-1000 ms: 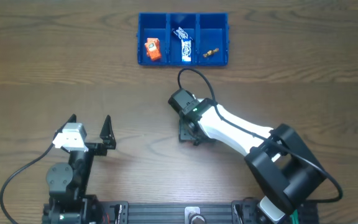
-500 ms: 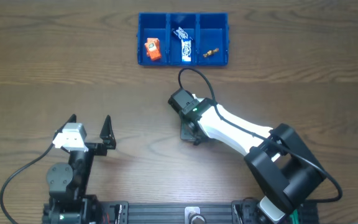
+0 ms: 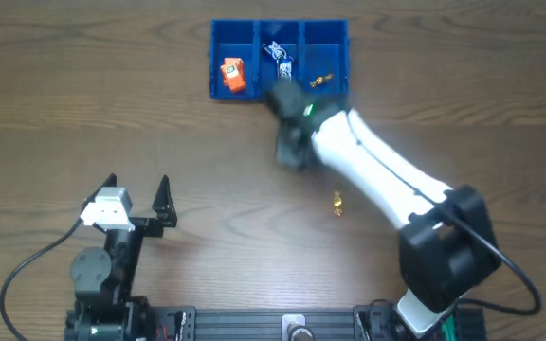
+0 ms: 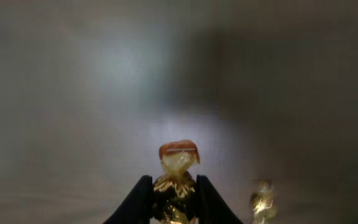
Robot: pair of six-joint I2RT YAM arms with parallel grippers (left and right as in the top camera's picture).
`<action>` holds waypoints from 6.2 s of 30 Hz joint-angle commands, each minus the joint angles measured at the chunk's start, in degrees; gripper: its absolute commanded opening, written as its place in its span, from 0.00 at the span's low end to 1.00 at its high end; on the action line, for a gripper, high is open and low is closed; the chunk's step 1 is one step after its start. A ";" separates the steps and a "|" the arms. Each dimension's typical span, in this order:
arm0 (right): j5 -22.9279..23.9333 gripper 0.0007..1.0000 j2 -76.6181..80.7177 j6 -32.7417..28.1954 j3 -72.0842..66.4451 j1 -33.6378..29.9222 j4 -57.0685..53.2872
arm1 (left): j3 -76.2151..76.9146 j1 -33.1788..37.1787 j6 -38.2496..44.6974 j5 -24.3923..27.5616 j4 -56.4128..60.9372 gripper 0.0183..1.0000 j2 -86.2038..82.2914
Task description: Sort Candies Into Trays
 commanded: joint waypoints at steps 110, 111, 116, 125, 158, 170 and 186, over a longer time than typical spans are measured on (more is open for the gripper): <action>-0.02 0.14 -14.25 -5.97 -19.69 -4.52 5.53 | -1.31 0.31 0.20 1.22 -1.62 1.00 -0.33; 1.18 0.14 -14.10 -5.97 -16.87 -4.52 3.82 | -1.31 0.31 0.20 1.22 -1.62 1.00 -0.33; 7.67 0.13 -6.32 -10.75 6.19 -6.34 -3.13 | -1.31 0.31 0.20 1.22 -1.62 1.00 -0.33; 9.55 0.16 19.58 -14.78 39.41 -12.07 -2.99 | -1.31 0.31 0.20 1.22 -1.62 1.00 -0.33; 4.81 1.00 2.25 -21.11 14.73 -18.99 14.51 | -1.31 0.31 0.20 1.22 -1.62 1.00 -0.33; 4.37 1.00 -42.27 -22.10 -37.75 -24.96 34.60 | -1.31 0.31 0.20 1.22 -1.62 1.00 -0.33; 2.58 1.00 -88.65 -23.58 -78.84 -26.97 45.20 | -1.31 0.31 0.20 1.22 -1.62 1.00 -0.33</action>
